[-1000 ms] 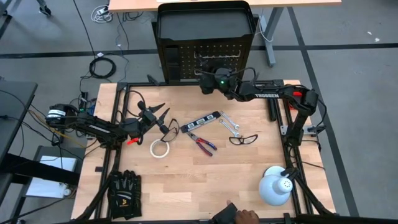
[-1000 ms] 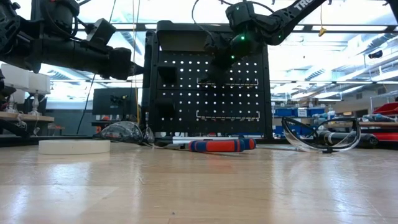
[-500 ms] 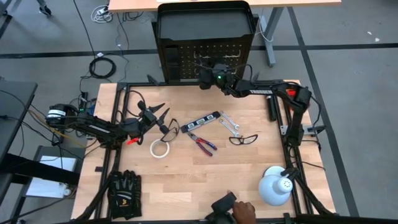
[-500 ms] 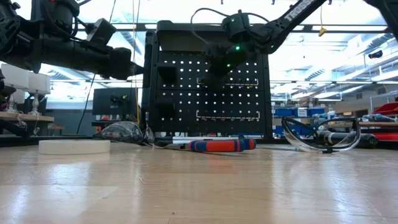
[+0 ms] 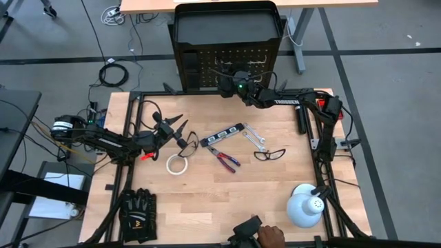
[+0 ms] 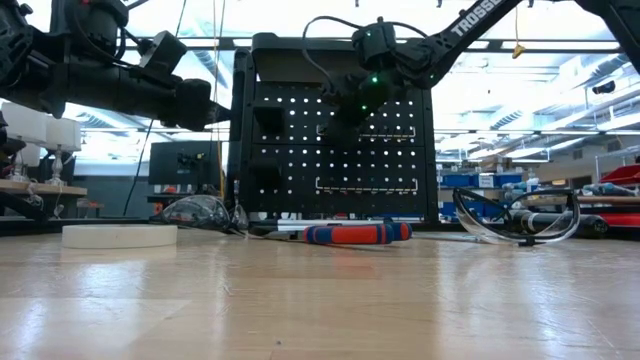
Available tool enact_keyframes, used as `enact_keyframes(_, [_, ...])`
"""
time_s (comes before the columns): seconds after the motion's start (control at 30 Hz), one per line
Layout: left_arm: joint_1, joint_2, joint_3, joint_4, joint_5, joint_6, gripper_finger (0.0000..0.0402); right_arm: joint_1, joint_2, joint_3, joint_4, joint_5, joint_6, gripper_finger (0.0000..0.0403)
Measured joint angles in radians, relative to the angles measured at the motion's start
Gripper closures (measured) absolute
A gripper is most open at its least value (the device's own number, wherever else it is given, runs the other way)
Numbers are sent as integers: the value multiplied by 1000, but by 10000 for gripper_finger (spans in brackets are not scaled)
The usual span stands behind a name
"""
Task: Hang tools onto peg board
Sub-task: Unhang the utility knife blades from the peg board
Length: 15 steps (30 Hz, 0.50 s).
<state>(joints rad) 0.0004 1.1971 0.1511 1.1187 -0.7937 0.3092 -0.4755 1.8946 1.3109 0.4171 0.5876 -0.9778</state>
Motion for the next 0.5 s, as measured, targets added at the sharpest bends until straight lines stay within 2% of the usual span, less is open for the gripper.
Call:
enact_keyframes(0.37, [0,0,0,-3,-1,1,257,11,-11,0,-12,18,-20,326])
enact_keyframes(0.5, [0,0,0,-3,-2,1,257,11,-11,0,-11,19,-20,349])
